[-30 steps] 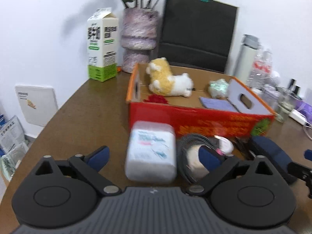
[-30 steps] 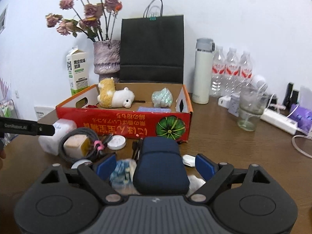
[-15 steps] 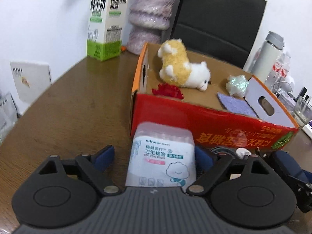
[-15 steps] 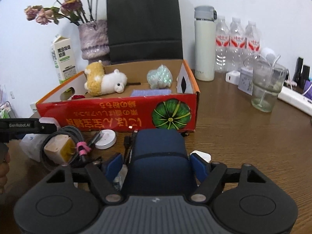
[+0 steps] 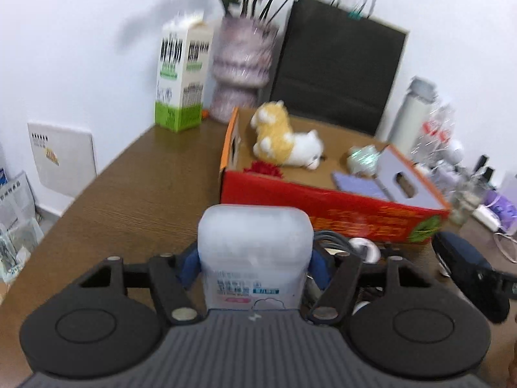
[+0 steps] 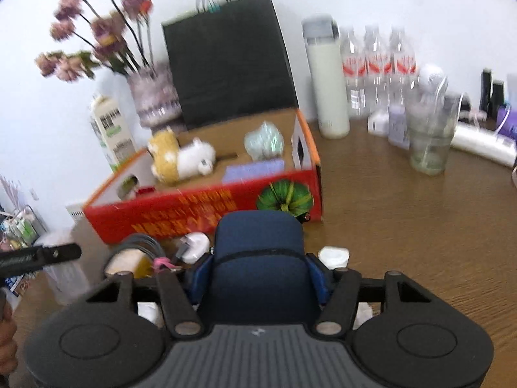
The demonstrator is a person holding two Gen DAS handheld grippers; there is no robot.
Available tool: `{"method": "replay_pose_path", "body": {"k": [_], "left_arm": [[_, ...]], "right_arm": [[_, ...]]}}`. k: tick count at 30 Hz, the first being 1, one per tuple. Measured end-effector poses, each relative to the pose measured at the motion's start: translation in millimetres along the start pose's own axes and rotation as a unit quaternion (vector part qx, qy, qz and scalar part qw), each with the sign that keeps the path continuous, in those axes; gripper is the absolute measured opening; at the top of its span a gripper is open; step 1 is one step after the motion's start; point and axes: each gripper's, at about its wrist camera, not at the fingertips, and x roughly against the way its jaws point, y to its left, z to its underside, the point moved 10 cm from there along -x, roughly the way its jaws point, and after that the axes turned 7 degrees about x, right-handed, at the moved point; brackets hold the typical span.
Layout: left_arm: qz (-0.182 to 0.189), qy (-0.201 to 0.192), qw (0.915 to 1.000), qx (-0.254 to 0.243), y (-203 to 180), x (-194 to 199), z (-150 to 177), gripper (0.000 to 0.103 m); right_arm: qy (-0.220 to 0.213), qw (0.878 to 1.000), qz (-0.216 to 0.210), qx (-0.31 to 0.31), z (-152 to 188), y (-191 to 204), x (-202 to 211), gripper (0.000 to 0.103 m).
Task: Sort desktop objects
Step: 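Lift and carry the cotton-swab tub and navy case toward the box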
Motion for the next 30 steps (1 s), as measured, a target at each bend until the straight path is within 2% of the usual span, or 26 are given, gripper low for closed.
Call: {"method": "replay_pose_path", "body": {"k": [5,10,13,16,24,30], "left_arm": [[0.02,-0.036,0.9991,-0.008,-15,56,10,0.067],[0.038,-0.029,0.9988,0.01,-24,95,40,0.067],[0.047,-0.031,0.9984,-0.008,-33,120,58,0.067],[0.053,-0.038,0.9976,-0.025,-43,141,70,0.067],[0.075,-0.072,0.9938,-0.039,-61,184,73,0.067],[0.083,-0.085,0.9915,-0.051,-70,200,75,0.067]], "right_arm": [[-0.04,0.999,-0.026,-0.005,-7,16,54,0.059],[-0.043,0.998,-0.034,0.008,12,31,93,0.059],[-0.045,0.998,-0.022,0.028,25,38,113,0.059],[-0.046,0.998,-0.029,0.024,34,40,132,0.059],[-0.082,0.996,-0.025,0.03,35,44,183,0.059],[-0.093,0.995,-0.027,0.036,39,49,201,0.059]]}}
